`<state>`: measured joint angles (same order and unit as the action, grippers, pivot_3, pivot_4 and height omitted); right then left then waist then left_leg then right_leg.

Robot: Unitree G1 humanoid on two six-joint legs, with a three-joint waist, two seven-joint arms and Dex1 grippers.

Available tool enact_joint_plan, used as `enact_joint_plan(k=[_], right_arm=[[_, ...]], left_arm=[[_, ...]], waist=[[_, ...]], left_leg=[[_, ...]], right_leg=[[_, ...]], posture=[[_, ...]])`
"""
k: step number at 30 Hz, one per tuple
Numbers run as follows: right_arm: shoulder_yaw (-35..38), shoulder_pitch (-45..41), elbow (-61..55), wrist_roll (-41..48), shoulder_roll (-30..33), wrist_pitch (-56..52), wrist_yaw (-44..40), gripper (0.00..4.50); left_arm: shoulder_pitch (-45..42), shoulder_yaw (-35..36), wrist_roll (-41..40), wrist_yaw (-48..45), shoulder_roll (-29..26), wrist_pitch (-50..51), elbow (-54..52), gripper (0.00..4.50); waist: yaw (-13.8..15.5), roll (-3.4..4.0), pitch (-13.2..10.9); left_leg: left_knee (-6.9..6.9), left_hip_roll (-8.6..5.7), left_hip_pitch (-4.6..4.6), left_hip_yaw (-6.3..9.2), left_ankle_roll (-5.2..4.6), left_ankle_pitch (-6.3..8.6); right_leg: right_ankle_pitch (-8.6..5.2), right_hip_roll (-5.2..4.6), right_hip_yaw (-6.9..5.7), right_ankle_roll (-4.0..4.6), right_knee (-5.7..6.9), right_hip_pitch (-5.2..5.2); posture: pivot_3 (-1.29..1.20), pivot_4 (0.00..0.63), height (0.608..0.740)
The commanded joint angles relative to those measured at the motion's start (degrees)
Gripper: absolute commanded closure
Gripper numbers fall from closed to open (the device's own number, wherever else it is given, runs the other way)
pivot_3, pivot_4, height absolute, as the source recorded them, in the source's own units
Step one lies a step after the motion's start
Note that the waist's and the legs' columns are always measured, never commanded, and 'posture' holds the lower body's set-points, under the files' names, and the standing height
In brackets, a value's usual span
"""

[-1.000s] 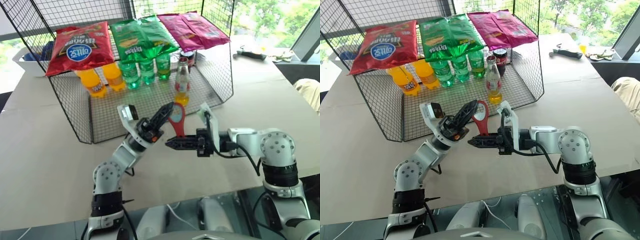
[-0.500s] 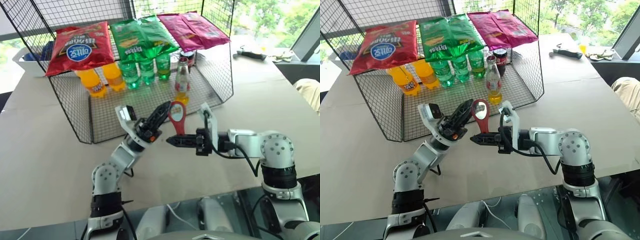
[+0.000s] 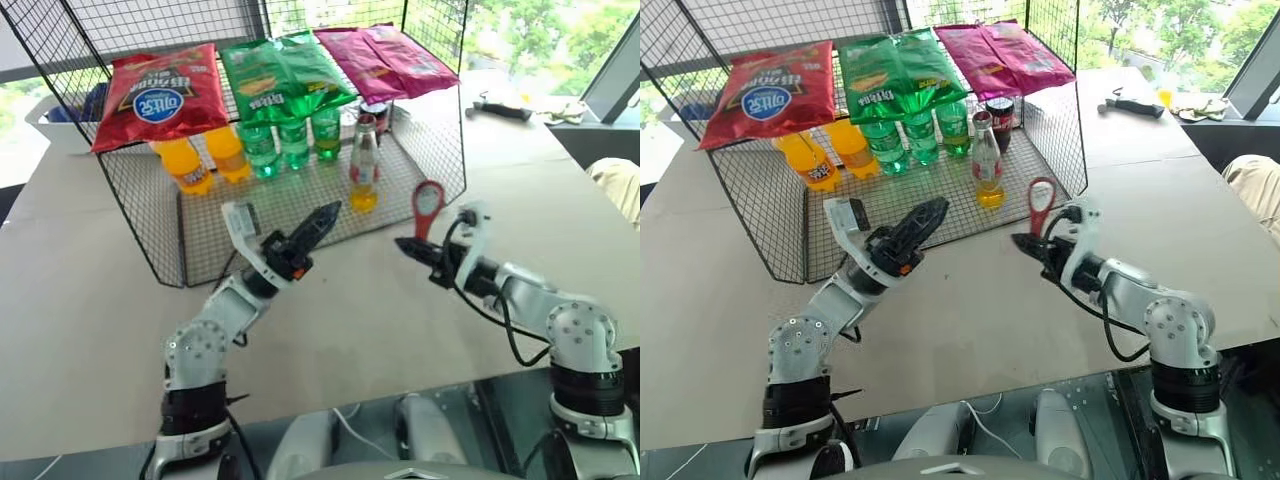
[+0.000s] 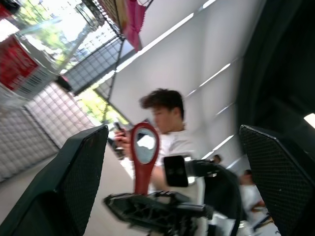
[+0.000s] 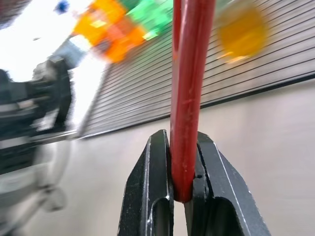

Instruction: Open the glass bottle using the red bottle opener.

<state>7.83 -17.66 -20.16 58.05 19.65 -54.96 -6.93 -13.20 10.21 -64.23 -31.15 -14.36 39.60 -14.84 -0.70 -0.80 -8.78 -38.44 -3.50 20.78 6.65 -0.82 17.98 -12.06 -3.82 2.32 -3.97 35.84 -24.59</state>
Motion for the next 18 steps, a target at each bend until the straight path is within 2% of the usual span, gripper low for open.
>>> enact_joint_plan(k=[1,6,10,18], right_arm=[[0.1,-0.2,-2.9,-10.9,0.8,12.4,-2.2,4.50],[-3.0,2.0,-3.2,-23.9,2.8,23.4,-5.0,4.50],[-4.6,4.8,-4.5,-28.3,2.6,26.9,-6.4,4.50],[-5.0,6.2,-5.7,-31.1,0.5,27.6,-6.3,4.50]], left_arm=[[0.4,-3.2,9.6,-1.3,-0.3,-6.9,-3.9,0.09],[0.0,-6.1,23.9,-1.2,-2.0,-16.5,-2.1,0.09],[-4.0,-6.4,34.2,-1.1,-5.0,-24.2,4.5,0.09],[-9.7,-8.6,38.2,-8.9,-3.5,-32.7,15.2,0.09]], waist=[[0.0,0.00,0.0],[0.0,0.00,0.0],[0.1,0.00,0.0],[0.1,0.00,0.0]], left_leg=[[0.01,0.00,0.00,-0.03,0.00,0.00],[0.04,0.02,-0.01,-0.04,0.00,0.00],[0.04,0.04,-0.01,-0.03,0.02,-0.01],[0.03,0.03,0.02,0.03,0.02,-0.01]], right_leg=[[0.00,0.00,0.02,0.00,0.00,0.00],[0.00,0.01,0.03,0.00,-0.01,-0.01],[0.00,0.04,0.02,0.00,-0.01,-0.03],[0.00,-0.03,0.00,-0.01,-0.02,-0.02]], posture=[[0.00,0.150,0.740],[0.00,0.150,0.740],[0.00,0.150,0.740],[0.00,0.150,0.740]])
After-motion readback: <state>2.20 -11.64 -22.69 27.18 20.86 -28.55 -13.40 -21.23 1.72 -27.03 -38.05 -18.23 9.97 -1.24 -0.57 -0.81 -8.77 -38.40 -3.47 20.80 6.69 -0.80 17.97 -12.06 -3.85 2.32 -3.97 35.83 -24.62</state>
